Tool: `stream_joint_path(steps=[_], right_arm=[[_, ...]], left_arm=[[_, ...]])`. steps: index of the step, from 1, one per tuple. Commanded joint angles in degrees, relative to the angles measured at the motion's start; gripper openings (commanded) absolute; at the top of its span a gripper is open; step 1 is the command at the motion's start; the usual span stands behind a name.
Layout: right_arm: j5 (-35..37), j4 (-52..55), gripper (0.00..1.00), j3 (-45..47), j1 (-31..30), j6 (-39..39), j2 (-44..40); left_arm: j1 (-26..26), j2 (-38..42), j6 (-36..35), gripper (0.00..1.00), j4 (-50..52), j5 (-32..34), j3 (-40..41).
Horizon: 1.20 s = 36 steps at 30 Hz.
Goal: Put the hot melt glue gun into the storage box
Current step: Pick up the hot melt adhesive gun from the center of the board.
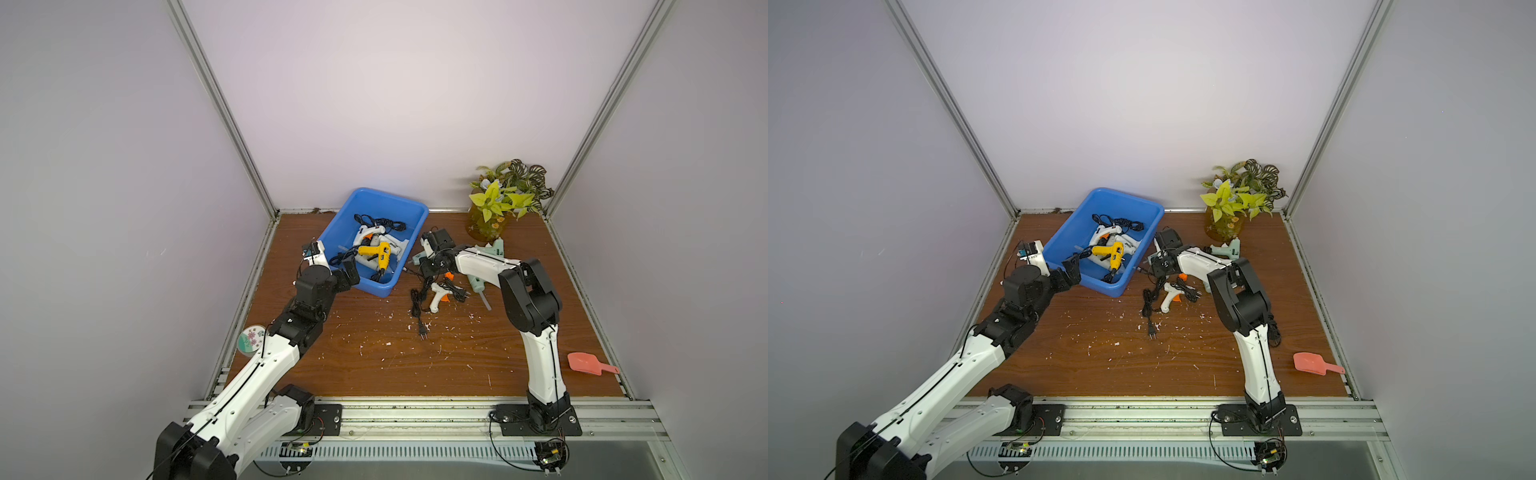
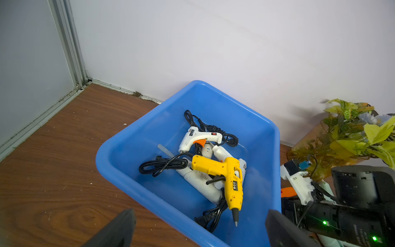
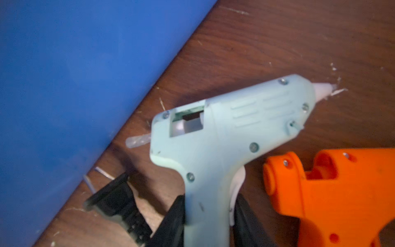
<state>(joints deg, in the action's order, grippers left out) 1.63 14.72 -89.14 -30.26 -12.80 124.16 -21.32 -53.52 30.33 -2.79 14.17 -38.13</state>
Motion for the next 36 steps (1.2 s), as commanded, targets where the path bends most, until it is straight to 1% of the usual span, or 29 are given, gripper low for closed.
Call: stream_joint_path(steps=[1, 2, 3, 10, 17, 21, 24, 29, 32, 36], right_arm=[[1.97, 2.55, 0.21, 0.1, 0.02, 0.27, -1.26], [2.03, 2.21, 0.17, 0.56, 0.06, 0.23, -2.28], [2.19, 1.95, 0.16, 0.93, 0.03, 0.29, -3.04], [2.68, 0.04, 0.15, 4.51, 0.04, 0.25, -11.97], [0.14, -6.39, 0.15, 13.12, 0.02, -1.73, -24.55], [-2.13, -10.07, 0.15, 17.59, 0.03, -2.71, -30.51], [-4.84, -15.09, 0.15, 21.67, 0.06, -3.36, -35.66], [-9.87, -23.91, 0.18, 27.49, -0.06, -3.56, -43.19], [-10.42, -26.7, 0.2, 28.4, -0.06, -2.53, -46.72], [-9.31, -26.47, 0.22, 26.28, -0.06, 0.17, -49.92]], left_arm=[[0.76, -0.09, 0.73, 0.99, -0.41, -0.75, -0.23], [0.76, -0.1, 0.74, 0.99, -0.45, -0.74, -0.19], [0.76, -0.03, 0.76, 0.99, -0.41, -0.78, -0.24], [0.77, 1.2, 0.8, 0.99, -0.12, -0.87, -0.5], [0.77, 2.01, 0.74, 0.99, 1.03, -2.64, -2.0], [0.8, 1.95, 1.14, 0.99, 1.08, -5.92, -3.51], [0.84, 1.52, 1.24, 0.99, 0.78, -9.65, -4.74], [0.89, -0.06, 1.42, 0.99, -0.34, -17.39, -6.75], [0.84, -1.1, 1.4, 0.99, -0.96, -20.26, -7.52], [0.92, -1.68, 1.51, 0.99, -1.67, -21.35, -7.23]])
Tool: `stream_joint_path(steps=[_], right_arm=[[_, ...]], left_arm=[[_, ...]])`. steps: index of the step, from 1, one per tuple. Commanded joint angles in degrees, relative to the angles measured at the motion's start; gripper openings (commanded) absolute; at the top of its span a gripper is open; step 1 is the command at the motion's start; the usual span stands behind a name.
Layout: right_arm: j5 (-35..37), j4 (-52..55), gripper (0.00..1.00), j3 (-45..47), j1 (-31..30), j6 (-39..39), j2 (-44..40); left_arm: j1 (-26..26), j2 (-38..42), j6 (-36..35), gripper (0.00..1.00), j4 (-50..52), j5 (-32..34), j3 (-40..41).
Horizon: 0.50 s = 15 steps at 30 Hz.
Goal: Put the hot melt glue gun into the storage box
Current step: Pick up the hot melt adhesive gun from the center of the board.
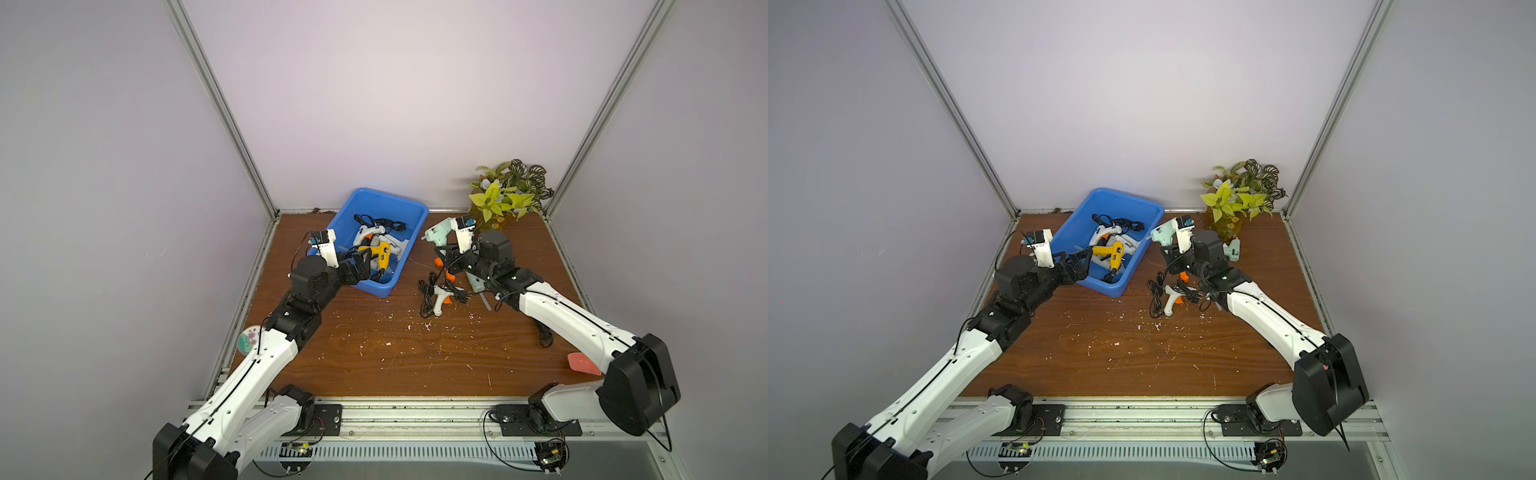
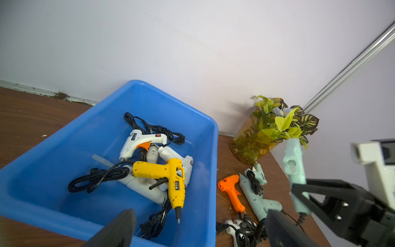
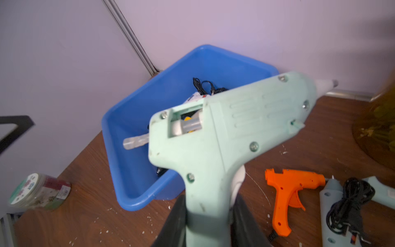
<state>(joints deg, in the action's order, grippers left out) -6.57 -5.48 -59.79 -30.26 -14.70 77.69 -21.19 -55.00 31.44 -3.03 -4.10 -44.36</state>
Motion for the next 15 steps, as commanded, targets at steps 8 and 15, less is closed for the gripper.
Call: stream_joint_path(steps=[8, 15], right_arm=[[-1.57, -3.58, 0.25, -9.16, -0.06, 7.29, -5.23], [-8.3, -7.26, 0.26, -4.88, -0.15, 5.72, -6.68]], left_arm=[[0.8, -1.03, 1.59, 0.99, -3.94, -6.87, -0.98], [0.73, -2.5, 4.43, 0.99, -10.27, -20.06, -2.29]])
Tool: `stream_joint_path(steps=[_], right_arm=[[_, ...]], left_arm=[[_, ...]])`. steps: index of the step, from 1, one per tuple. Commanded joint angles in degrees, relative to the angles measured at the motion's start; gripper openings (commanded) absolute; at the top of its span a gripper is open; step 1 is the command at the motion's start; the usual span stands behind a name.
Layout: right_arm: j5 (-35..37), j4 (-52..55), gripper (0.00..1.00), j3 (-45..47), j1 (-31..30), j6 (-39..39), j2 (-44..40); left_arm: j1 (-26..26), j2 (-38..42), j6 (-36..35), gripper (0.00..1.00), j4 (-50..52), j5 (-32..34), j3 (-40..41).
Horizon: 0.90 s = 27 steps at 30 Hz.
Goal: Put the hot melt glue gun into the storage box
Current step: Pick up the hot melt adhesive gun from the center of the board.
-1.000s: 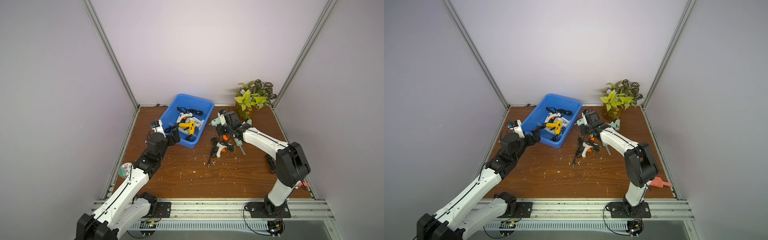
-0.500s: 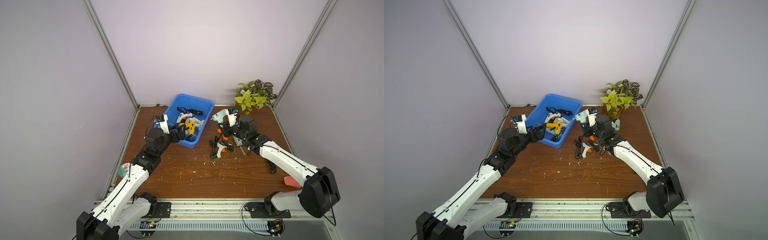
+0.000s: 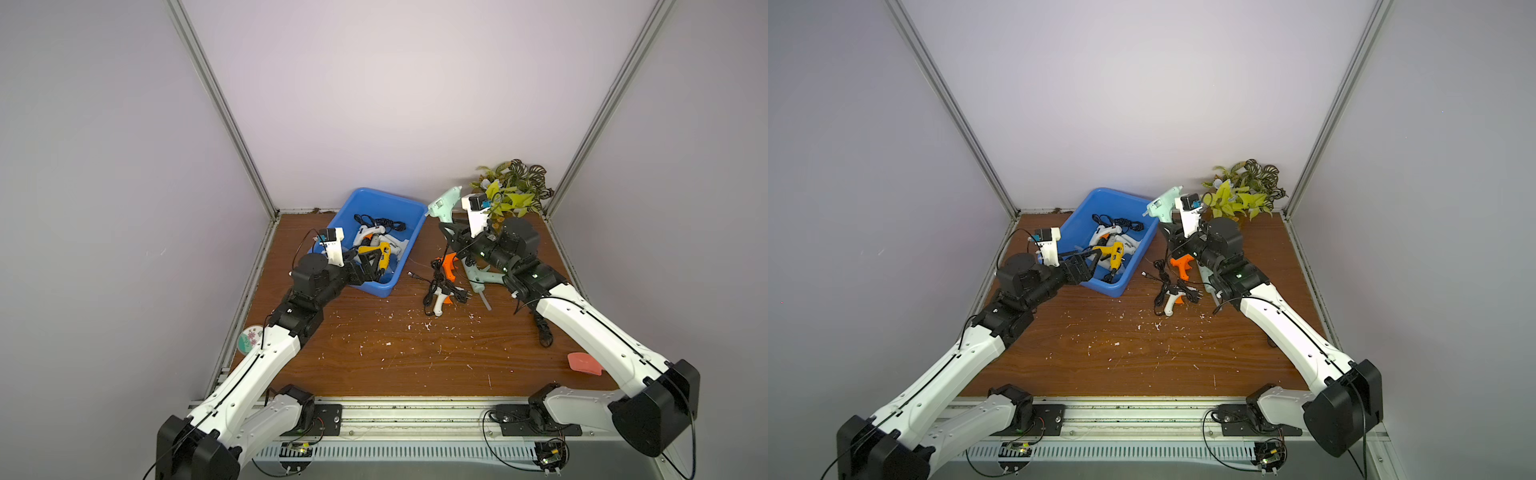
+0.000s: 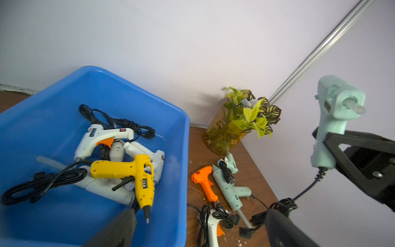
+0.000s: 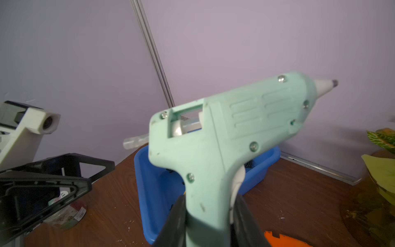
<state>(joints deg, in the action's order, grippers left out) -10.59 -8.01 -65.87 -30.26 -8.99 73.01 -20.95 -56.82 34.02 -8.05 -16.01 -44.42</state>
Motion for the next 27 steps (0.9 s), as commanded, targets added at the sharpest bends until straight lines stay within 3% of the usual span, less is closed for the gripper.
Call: stream_joint_path(steps=[1, 5, 8, 18, 27], right_arm=[[-5.07, -5.26, 0.26, 1.95, -0.23, -0.27, -2.3], [-7.26, -6.7, 0.26, 4.24, -0.76, -0.41, -2.94], [-8.97, -7.19, 0.27, 5.36, -1.8, 0.15, -2.94], [-5.69, -5.22, 0.27, 5.09, -6.45, 3.79, -1.17], [-0.35, -2.59, 0.27, 3.12, -10.24, 7.48, 0.22]], left_arm=[[0.54, -1.2, 2.84, 0.99, -7.04, -11.39, -2.33], [0.43, -3.34, 9.99, 0.99, -17.36, -22.49, -2.25], [-0.05, -5.31, 15.48, 0.99, -23.33, -26.61, -3.12], [-4.95, -12.44, 9.84, 0.97, -11.59, -23.98, -13.34], [-5.59, -16.4, 10.54, 0.71, -11.72, -26.43, -15.08]])
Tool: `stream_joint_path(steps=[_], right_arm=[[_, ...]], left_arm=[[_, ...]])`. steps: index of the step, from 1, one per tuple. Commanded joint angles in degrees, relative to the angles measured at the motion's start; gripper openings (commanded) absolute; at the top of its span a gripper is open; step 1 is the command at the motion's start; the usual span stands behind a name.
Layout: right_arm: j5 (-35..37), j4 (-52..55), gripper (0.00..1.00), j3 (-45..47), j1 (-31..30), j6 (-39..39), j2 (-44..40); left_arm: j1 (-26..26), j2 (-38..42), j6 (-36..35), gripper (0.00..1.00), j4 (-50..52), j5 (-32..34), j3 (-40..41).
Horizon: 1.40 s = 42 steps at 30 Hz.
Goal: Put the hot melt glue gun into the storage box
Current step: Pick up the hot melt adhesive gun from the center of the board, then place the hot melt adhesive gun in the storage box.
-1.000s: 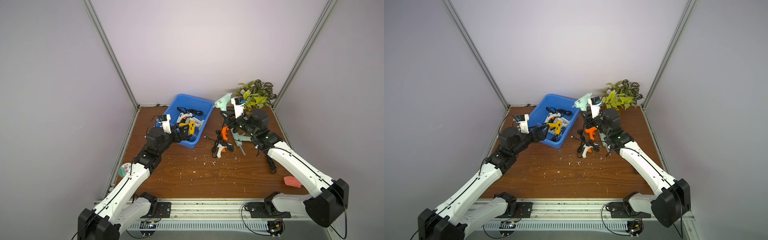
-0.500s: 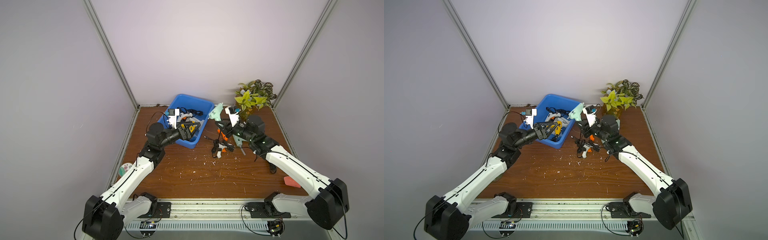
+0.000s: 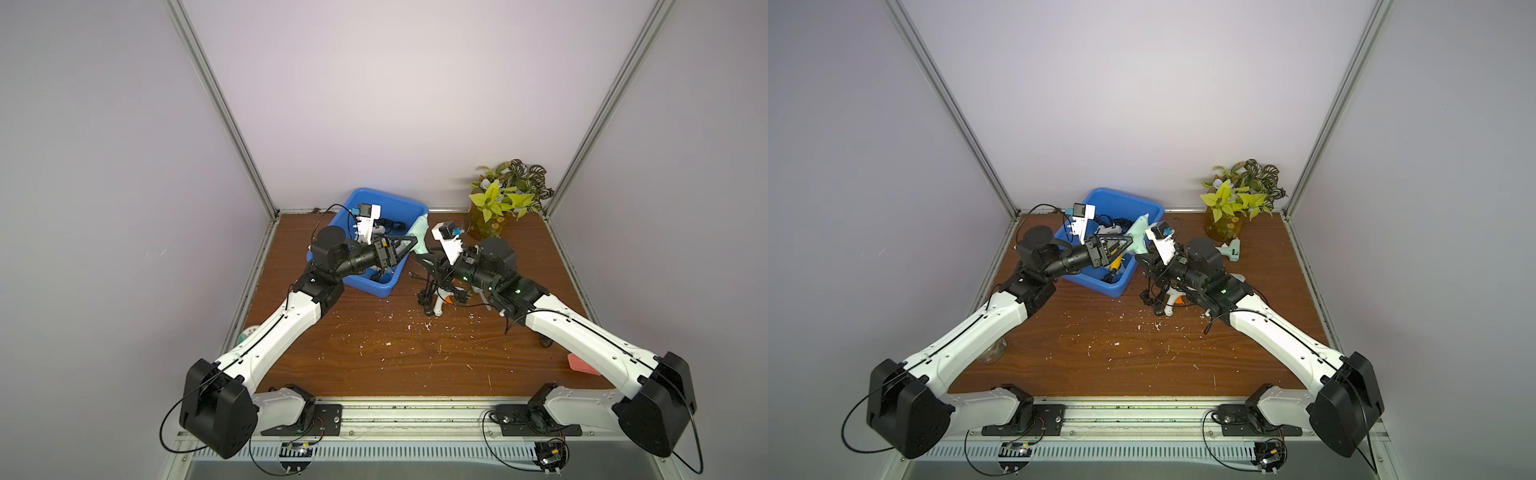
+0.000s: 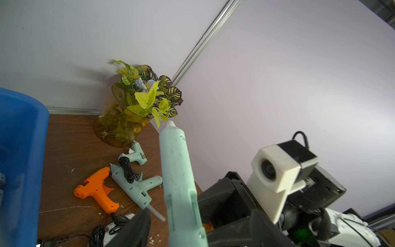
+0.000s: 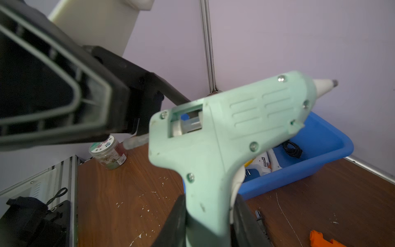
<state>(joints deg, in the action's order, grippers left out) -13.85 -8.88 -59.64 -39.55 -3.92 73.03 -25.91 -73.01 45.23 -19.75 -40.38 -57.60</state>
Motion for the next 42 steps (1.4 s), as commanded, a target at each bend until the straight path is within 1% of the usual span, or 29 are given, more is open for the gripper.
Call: stream_joint_path(steps=[1, 6, 12, 14, 18, 20, 25, 31, 35, 41, 42], right_arm=[[3.48, -1.43, 0.27, -3.27, -1.23, 2.81, 0.41], [6.12, -0.17, 0.27, -4.38, -2.88, 4.27, 1.45], [10.1, 0.47, 0.28, -5.06, -3.88, 4.71, 2.1], [10.41, 0.38, 0.28, -5.14, -3.88, 4.82, 2.02], [10.77, 0.44, 0.35, -4.96, -4.13, 4.63, 1.77], [11.17, 0.53, 0.44, -4.91, -4.09, 4.31, 1.55], [14.39, -1.15, 0.74, -2.99, -4.11, 2.73, -0.58], [26.74, -3.53, 1.0, 0.82, -4.12, -1.05, -7.11], [32.67, -4.85, 0.99, 3.67, -4.13, -3.33, -11.95], [36.38, -5.05, 0.99, 6.98, -4.12, -4.66, -17.15], [37.3, -4.64, 1.0, 7.28, -4.13, -4.95, -17.55]], left_arm=[[-0.63, -0.47, -0.67, 0.68, -0.03, -2.23, -1.81], [-0.72, -1.34, -0.49, 0.54, 0.02, -3.33, -1.65], [-0.72, -1.1, -0.75, 0.26, -0.2, -3.39, -1.37], [-0.72, -1.24, -0.8, 0.2, -0.2, -3.41, -1.46], [-0.66, -1.28, -0.54, 0.07, -0.76, -3.37, -1.72], [-0.67, -1.22, -0.33, 0.0, -1.57, -3.39, -1.88], [-0.72, -0.69, -1.99, 0.0, -1.24, -1.78, -4.76], [0.43, -0.29, -7.6, 0.0, 5.08, 3.0, -13.77], [3.53, -1.01, -8.59, 0.0, 6.84, 4.44, -18.4], [8.44, -4.07, -13.26, 0.0, 14.4, 6.26, -26.68], [9.3, -4.53, -13.75, 0.0, 15.25, 6.33, -29.17]])
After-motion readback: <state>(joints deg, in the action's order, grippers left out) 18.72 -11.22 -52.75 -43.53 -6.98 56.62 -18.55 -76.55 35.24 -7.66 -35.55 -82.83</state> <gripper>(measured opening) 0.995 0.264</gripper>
